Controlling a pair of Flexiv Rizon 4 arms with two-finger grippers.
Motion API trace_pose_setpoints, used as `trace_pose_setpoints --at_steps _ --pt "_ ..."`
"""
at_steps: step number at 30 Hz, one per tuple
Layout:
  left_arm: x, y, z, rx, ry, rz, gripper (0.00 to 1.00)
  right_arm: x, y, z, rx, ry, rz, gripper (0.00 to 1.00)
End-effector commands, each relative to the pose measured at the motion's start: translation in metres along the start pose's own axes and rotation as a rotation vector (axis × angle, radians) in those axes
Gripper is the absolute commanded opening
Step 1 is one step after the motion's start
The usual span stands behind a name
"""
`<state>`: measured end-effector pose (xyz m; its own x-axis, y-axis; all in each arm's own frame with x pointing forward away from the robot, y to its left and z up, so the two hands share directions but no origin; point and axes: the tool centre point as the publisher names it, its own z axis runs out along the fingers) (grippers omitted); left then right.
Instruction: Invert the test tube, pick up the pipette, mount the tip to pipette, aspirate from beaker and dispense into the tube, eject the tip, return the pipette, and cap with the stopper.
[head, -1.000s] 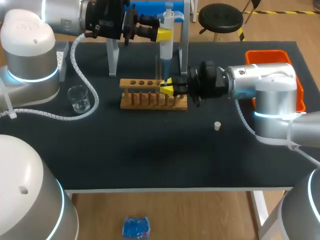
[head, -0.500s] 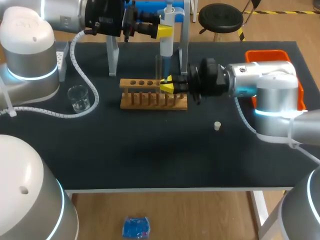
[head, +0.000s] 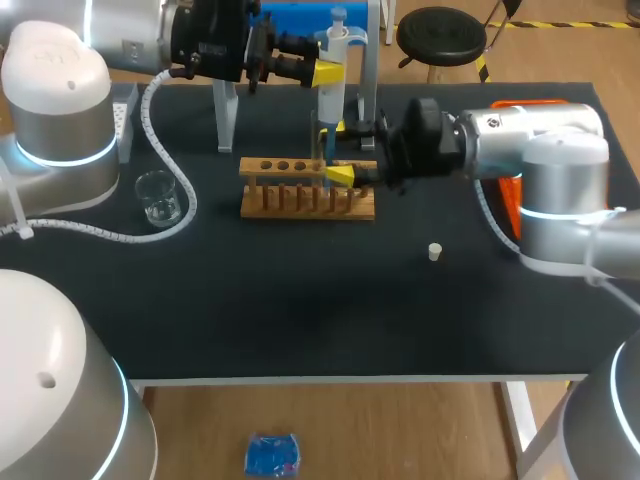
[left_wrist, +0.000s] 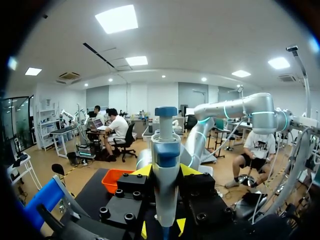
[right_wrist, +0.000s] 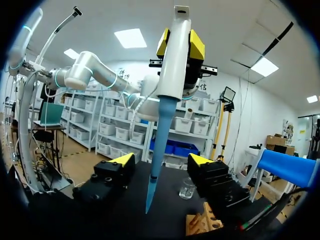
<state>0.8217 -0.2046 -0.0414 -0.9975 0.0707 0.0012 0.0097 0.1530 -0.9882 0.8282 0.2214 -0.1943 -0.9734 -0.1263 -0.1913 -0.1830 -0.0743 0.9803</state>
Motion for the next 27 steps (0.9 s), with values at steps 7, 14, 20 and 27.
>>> trace_pose_setpoints --at_steps 7,14,20,27 --pt "-0.001 0.000 0.000 -0.001 0.001 0.001 0.00 0.010 -0.025 -0.033 0.196 -0.028 -0.030 1.00" --pt "-0.001 0.000 0.000 -0.001 0.001 0.001 0.00 0.013 -0.051 -0.057 0.339 -0.075 0.056 1.00" --pt "-0.001 0.000 0.000 -0.001 0.001 0.001 0.00 0.013 -0.051 -0.057 0.339 -0.075 0.056 1.00" --pt "-0.001 0.000 0.000 -0.001 0.001 0.001 0.00 0.013 -0.051 -0.057 0.339 -0.075 0.056 1.00"
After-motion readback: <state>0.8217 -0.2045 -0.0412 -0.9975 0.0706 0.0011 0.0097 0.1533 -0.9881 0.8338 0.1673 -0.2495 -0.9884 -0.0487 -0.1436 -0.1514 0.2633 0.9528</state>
